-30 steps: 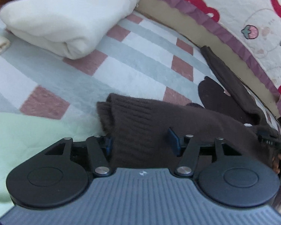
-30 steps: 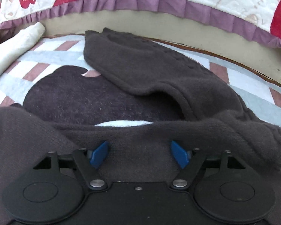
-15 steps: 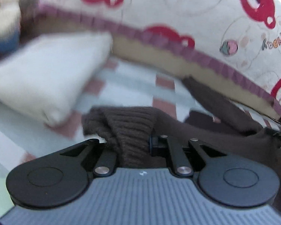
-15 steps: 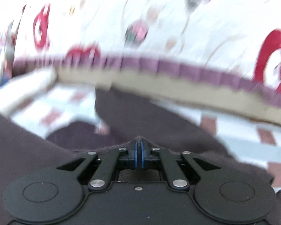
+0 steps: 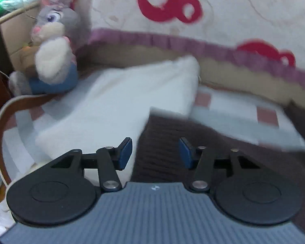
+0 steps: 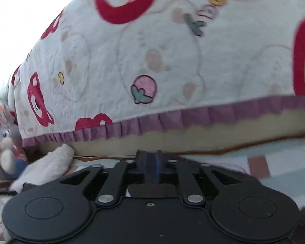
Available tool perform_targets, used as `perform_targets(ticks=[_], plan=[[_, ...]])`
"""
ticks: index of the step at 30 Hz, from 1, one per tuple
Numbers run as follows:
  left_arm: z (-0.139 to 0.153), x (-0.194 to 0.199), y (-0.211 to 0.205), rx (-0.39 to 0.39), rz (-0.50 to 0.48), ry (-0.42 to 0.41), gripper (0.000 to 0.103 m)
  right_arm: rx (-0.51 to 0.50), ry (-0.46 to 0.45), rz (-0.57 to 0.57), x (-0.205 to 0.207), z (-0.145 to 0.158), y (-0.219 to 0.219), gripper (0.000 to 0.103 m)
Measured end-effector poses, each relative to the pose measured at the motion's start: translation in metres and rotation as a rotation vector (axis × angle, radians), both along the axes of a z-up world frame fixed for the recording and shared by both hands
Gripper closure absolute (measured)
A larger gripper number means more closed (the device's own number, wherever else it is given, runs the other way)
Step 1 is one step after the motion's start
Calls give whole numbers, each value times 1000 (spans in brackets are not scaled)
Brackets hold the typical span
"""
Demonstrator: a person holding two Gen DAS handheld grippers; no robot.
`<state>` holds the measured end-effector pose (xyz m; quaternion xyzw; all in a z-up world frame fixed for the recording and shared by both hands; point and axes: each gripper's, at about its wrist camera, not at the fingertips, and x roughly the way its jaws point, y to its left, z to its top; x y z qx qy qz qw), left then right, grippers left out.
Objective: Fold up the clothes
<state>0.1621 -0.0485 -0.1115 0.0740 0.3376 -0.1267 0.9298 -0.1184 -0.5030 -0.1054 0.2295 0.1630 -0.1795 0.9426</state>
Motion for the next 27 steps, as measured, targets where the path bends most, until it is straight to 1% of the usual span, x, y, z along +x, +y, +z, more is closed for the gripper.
perform_targets(ticks=[1,2,3,5,6,7,8,10,12,13,14,16,18,21,24,25,27], plan=[[-6,-10,3,-17,-33,3,46,-9,19,-12,-14,0,-5,54],[-12,-20,5,-10,-49,25,43,-25,54,-26,-27,-1,-12,44],[-19,-29,7,-2,-64,47,38,-44,92,-40,-40,-4,-20,45],[-29,-42,11,13,-71,89,38,-65,167,-91,-64,-11,-40,45],[-33,-47,14,9,-63,116,38,-42,202,-142,-76,-16,-54,45],[-37,-51,21,-8,-42,146,38,-12,231,-193,-89,-21,-68,45],[-41,-56,27,-26,-19,177,38,38,238,-246,-104,-28,-82,45],[-48,-64,41,-63,54,228,35,154,223,-347,-133,-43,-105,44],[-55,-72,54,-73,135,255,34,254,200,-393,-148,-52,-117,44],[-58,-76,58,-69,162,261,33,303,188,-415,-156,-56,-123,44],[-61,-78,61,-88,171,270,33,345,174,-432,-161,-60,-128,44],[-66,-82,67,-133,185,289,33,350,150,-416,-157,-61,-129,44],[-68,-88,74,-269,160,312,33,332,161,-381,-148,-62,-125,44],[-68,-94,73,-308,179,321,31,297,205,-271,-136,-61,-107,44],[-68,-99,73,-297,209,325,30,249,229,-121,-131,-51,-80,44],[-67,-100,72,-288,218,325,30,230,244,-110,-131,-50,-75,44],[-63,-108,73,-211,263,313,30,193,276,-88,-131,-48,-65,39]])
